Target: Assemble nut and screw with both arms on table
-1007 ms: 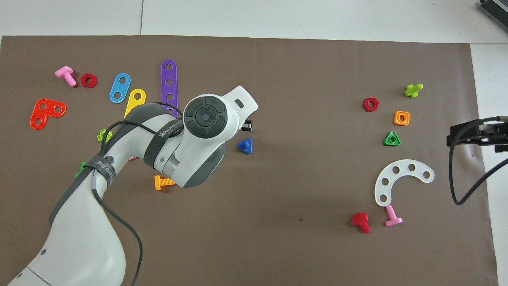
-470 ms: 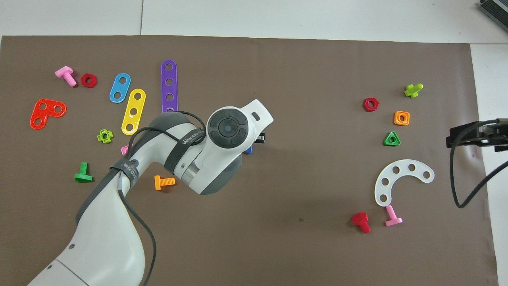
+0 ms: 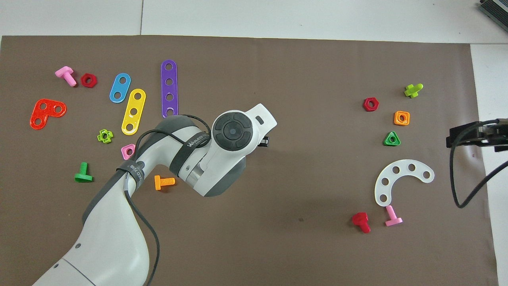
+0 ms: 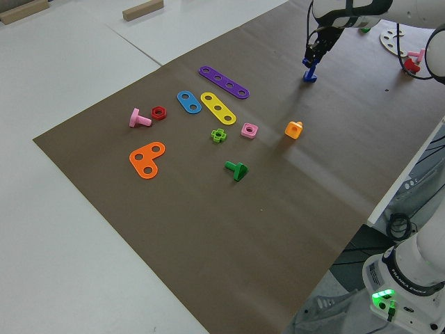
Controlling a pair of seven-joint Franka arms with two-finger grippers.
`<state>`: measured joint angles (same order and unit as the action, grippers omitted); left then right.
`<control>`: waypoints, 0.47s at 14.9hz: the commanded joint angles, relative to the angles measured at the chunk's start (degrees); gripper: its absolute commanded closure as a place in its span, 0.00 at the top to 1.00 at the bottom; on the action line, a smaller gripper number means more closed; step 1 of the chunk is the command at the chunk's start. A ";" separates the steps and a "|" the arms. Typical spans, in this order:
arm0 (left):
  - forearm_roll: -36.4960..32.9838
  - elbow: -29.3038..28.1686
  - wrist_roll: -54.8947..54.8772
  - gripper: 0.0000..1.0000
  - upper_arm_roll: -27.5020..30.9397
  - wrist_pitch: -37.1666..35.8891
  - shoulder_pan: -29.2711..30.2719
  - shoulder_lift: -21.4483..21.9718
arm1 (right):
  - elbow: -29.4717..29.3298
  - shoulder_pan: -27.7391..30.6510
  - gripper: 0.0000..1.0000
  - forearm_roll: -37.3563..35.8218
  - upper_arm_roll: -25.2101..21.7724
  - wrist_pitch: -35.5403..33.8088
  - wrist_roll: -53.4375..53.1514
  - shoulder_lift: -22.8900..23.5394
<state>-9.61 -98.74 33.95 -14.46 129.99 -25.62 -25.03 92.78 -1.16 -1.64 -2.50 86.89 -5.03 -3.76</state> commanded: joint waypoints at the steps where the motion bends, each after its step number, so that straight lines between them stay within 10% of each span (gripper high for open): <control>1: 0.73 -0.85 0.76 0.00 0.49 -1.57 -0.40 -0.02 | 0.21 0.81 1.00 0.41 0.30 -0.58 1.69 -0.28; 7: 1.08 -0.23 2.26 0.00 0.49 -3.51 -0.31 1.47 | 0.12 0.90 1.00 0.41 0.30 -0.41 1.87 -0.28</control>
<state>-9.25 -98.41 35.12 -14.44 128.06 -25.62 -24.77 92.78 -1.11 -1.64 -2.51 86.89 -5.02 -3.76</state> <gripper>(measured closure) 0.533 0.000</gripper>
